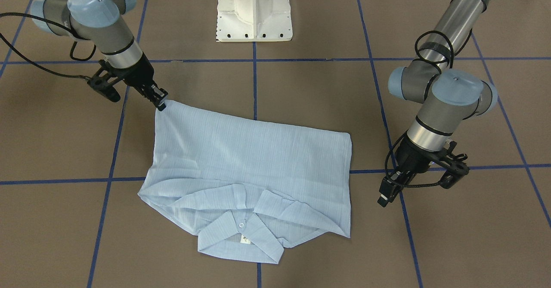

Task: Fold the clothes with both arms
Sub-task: 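Drag the grasped edge with the right gripper, rotating the folded shirt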

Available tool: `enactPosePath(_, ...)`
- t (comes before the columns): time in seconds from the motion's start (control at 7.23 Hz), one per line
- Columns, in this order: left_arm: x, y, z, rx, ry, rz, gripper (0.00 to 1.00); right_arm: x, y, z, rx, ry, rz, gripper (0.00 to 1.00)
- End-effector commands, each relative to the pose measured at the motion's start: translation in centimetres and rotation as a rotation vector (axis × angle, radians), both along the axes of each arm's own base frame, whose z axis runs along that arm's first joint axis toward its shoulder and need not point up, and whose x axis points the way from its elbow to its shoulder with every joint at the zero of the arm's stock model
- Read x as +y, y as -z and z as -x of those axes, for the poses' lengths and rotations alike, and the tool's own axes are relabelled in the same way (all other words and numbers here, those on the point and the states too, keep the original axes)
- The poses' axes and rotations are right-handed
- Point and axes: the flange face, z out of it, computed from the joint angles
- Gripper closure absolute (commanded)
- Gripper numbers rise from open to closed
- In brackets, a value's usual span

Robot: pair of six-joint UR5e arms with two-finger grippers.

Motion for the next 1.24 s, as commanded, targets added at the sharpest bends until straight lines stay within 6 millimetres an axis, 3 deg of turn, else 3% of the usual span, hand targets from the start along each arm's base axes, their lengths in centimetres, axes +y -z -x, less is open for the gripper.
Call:
enactPosePath(0.0, 3.5, 2.8, 1.1, 0.065, -0.050, -0.033, 0.60, 9.0, 0.9, -1.2, -0.040, 0.231, 0.084, 1.00)
enactPosePath(0.14, 6.3, 3.3, 2.6, 0.103, -0.119, -0.039, 0.60, 13.0, 1.0, 0.3, -0.053, 0.357, 0.123, 1.00)
enactPosePath(0.28, 8.2, 4.1, 3.6, 0.131, -0.154, -0.050, 0.59, 16.3, 2.0, -0.7, -0.084, 0.466, 0.162, 1.00)
enactPosePath(0.41, 9.5, 5.0, 3.3, 0.176, -0.169, -0.009, 0.58, 19.9, 1.6, -1.6, -0.086, 0.590, 0.228, 1.00)
enactPosePath(0.55, 11.5, 6.3, 1.7, 0.214, -0.195, 0.014, 0.58, 23.8, 2.5, -1.2, -0.087, 0.676, 0.254, 0.98)
enactPosePath(0.69, 14.0, 8.0, 0.1, 0.271, -0.219, 0.062, 0.55, 26.2, 3.5, -0.7, -0.075, 0.681, 0.335, 0.03)
enactPosePath(0.97, 20.0, 8.6, -3.0, 0.335, -0.268, 0.166, 0.50, 23.4, 3.7, -1.5, -0.084, 0.593, 0.354, 0.00)
enactPosePath(1.11, 23.2, 8.7, -5.5, 0.360, -0.243, 0.218, 0.49, 19.7, 4.8, -2.6, -0.124, 0.501, 0.332, 0.00)
